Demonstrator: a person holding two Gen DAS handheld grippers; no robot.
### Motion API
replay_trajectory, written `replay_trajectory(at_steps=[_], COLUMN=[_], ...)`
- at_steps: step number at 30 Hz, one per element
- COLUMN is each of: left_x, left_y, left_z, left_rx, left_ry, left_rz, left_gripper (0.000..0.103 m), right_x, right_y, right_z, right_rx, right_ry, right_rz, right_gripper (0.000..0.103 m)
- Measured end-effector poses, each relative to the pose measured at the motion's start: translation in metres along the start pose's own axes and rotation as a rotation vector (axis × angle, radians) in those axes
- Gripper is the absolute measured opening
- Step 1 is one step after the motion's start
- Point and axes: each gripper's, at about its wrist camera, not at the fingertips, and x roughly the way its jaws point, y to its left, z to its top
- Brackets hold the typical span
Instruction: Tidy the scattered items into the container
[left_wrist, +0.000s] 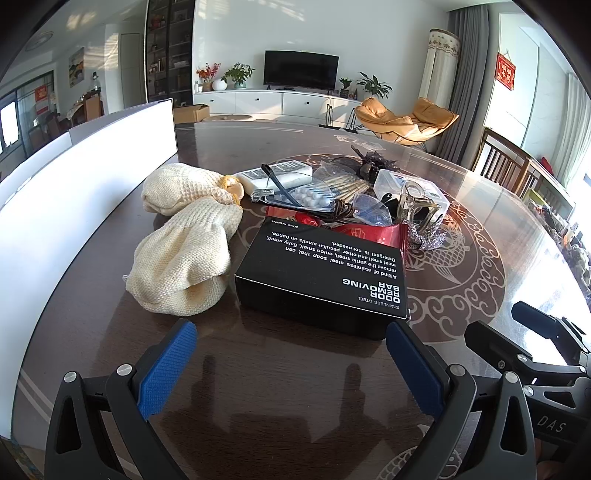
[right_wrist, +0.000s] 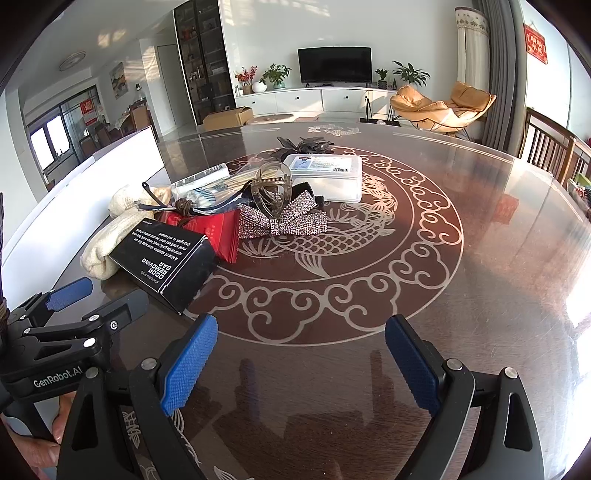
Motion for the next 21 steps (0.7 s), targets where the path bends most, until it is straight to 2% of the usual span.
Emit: replay_trajectory(at_steps=[21], left_x=[-0.0006], left_y=[-0.0020], left_z=[-0.0005], left_rx=[-0.004], left_ry=[0.001], left_rz=[-0.015], left_gripper=[0.103], right_x=[0.0070], right_y=[-0.0012], right_z=[0.0006], right_rx=[0.010], right_ry=[0.041], right_rz=[-0.004], right_gripper=[0.093])
